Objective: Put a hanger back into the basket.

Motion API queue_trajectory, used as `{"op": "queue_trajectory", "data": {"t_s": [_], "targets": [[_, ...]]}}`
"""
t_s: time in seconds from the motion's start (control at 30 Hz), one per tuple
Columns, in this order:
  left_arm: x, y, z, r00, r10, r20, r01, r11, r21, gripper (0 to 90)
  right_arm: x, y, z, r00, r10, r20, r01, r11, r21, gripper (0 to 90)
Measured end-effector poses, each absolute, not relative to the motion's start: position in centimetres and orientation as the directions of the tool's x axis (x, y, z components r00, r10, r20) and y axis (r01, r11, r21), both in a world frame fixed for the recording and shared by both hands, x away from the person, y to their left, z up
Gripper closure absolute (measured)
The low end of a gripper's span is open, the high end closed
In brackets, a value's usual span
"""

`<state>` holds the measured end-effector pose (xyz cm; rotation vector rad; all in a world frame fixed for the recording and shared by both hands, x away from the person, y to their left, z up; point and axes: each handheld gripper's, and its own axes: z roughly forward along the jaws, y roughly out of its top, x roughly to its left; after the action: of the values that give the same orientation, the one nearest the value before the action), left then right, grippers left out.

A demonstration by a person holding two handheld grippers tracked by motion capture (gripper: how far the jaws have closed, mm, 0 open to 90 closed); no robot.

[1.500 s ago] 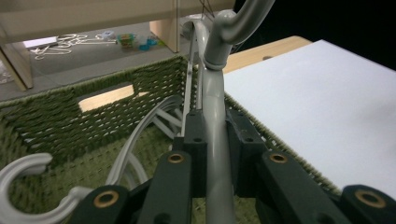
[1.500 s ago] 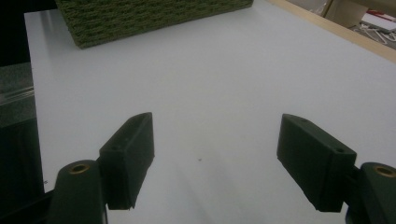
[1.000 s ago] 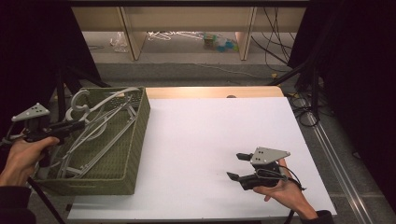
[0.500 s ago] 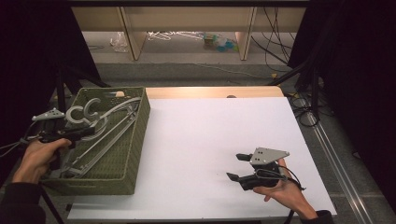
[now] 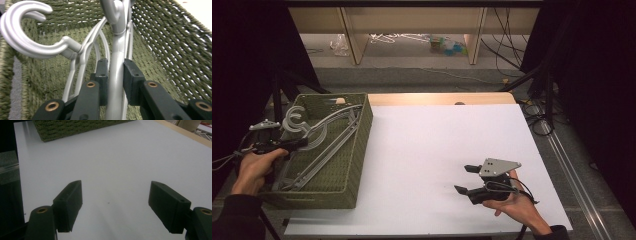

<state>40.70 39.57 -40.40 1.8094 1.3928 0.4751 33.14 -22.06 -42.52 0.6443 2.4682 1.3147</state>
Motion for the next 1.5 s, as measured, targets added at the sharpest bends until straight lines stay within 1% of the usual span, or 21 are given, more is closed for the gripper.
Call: {"op": "queue_trajectory", "data": {"t_s": [0.03, 0.23, 0.27, 0.3, 0.33, 0.4, 0.47, 0.5, 0.57, 0.6, 0.63, 0.67, 0.7, 0.73, 0.83, 0.9, 0.93, 1.1, 1.2, 1.33, 1.5], "targets": [[40.8, 39.6, -40.5, 0.320, 0.936, -0.149, 0.637, -0.096, 0.765, 75.2, 33.1, -22.1, -42.5, -0.864, 0.502, -0.029, 0.256, 0.489, 0.834, 28.3], [41.1, 39.7, -40.8, 0.281, 0.952, -0.119, 0.653, -0.098, 0.751, 75.2, 33.2, -22.1, -42.5, -0.865, 0.502, -0.030, 0.254, 0.487, 0.836, 28.3], [41.2, 39.9, -40.9, 0.276, 0.955, -0.109, 0.664, -0.107, 0.740, 75.1, 33.2, -22.1, -42.5, -0.864, 0.502, -0.031, 0.253, 0.487, 0.836, 28.3], [41.2, 40.2, -40.8, 0.297, 0.951, -0.083, 0.681, -0.151, 0.716, 74.8, 33.2, -22.1, -42.5, -0.864, 0.503, -0.029, 0.254, 0.485, 0.837, 28.3], [41.4, 39.9, -41.2, 0.264, 0.959, -0.102, 0.674, -0.108, 0.731, 74.2, 33.2, -22.1, -42.5, -0.864, 0.503, -0.029, 0.253, 0.484, 0.838, 28.2], [41.4, 40.3, -41.2, 0.284, 0.957, -0.065, 0.692, -0.157, 0.705, 73.2, 33.2, -22.0, -42.6, -0.859, 0.510, -0.033, 0.248, 0.473, 0.845, 28.1], [41.4, 40.2, -41.1, 0.285, 0.956, -0.062, 0.693, -0.161, 0.703, 72.1, 33.2, -22.1, -42.6, -0.861, 0.507, -0.032, 0.249, 0.476, 0.843, 28.0], [41.5, 39.9, -41.3, 0.263, 0.960, -0.095, 0.682, -0.115, 0.722, 70.8, 33.2, -22.1, -42.5, -0.865, 0.501, -0.026, 0.254, 0.482, 0.839, 28.0], [41.4, 40.2, -41.2, 0.301, 0.952, -0.059, 0.696, -0.178, 0.695, 65.0, 33.2, -22.1, -42.5, -0.864, 0.502, -0.026, 0.256, 0.484, 0.837, 27.9], [41.4, 40.2, -41.2, 0.296, 0.953, -0.058, 0.698, -0.174, 0.695, 64.3, 33.2, -22.1, -42.5, -0.864, 0.502, -0.028, 0.256, 0.486, 0.836, 27.9], [41.4, 39.9, -41.4, 0.258, 0.963, -0.076, 0.686, -0.127, 0.717, 63.5, 33.1, -22.1, -42.6, -0.862, 0.506, -0.028, 0.257, 0.484, 0.836, 27.9], [41.4, 40.0, -41.3, 0.254, 0.965, -0.071, 0.685, -0.128, 0.717, 60.4, 33.1, -22.1, -42.5, -0.863, 0.504, -0.028, 0.256, 0.485, 0.836, 27.9], [41.2, 40.4, -41.1, 0.269, 0.962, -0.049, 0.694, -0.158, 0.703, 58.5, 33.1, -22.1, -42.5, -0.863, 0.504, -0.028, 0.256, 0.484, 0.837, 27.9], [41.2, 40.2, -41.1, 0.240, 0.968, -0.079, 0.683, -0.111, 0.722, 57.0, 33.1, -22.1, -42.6, -0.863, 0.505, -0.028, 0.256, 0.484, 0.837, 27.9], [40.7, 40.4, -40.4, 0.241, 0.968, -0.063, 0.673, -0.120, 0.730, 52.1, 33.2, -22.1, -42.6, -0.862, 0.506, -0.030, 0.255, 0.484, 0.837, 27.9], [40.4, 40.2, -40.1, 0.241, 0.968, -0.074, 0.661, -0.107, 0.743, 48.6, 33.2, -22.0, -42.7, -0.859, 0.511, -0.029, 0.251, 0.471, 0.845, 27.9], [40.2, 39.8, -40.0, 0.221, 0.971, -0.095, 0.641, -0.071, 0.764, 47.3, 33.2, -22.0, -42.7, -0.859, 0.511, -0.030, 0.252, 0.473, 0.845, 27.9], [39.2, 38.7, -39.0, 0.240, 0.963, -0.125, 0.593, -0.044, 0.804, 39.1, 33.2, -22.1, -42.6, -0.859, 0.512, -0.017, 0.263, 0.470, 0.843, 27.8], [38.8, 38.1, -38.3, 0.250, 0.957, -0.144, 0.572, -0.026, 0.820, 35.8, 33.2, -22.1, -42.7, -0.856, 0.516, -0.018, 0.263, 0.466, 0.845, 27.5], [37.9, 36.5, -37.2, 0.287, 0.948, -0.137, 0.534, -0.040, 0.844, 31.2, 33.2, -22.0, -42.7, -0.848, 0.529, -0.019, 0.263, 0.452, 0.852, 25.6], [36.7, 34.6, -36.4, 0.338, 0.933, -0.122, 0.497, -0.067, 0.865, 28.6, 33.2, -22.0, -42.6, -0.850, 0.527, -0.015, 0.264, 0.449, 0.854, 25.0]]}}
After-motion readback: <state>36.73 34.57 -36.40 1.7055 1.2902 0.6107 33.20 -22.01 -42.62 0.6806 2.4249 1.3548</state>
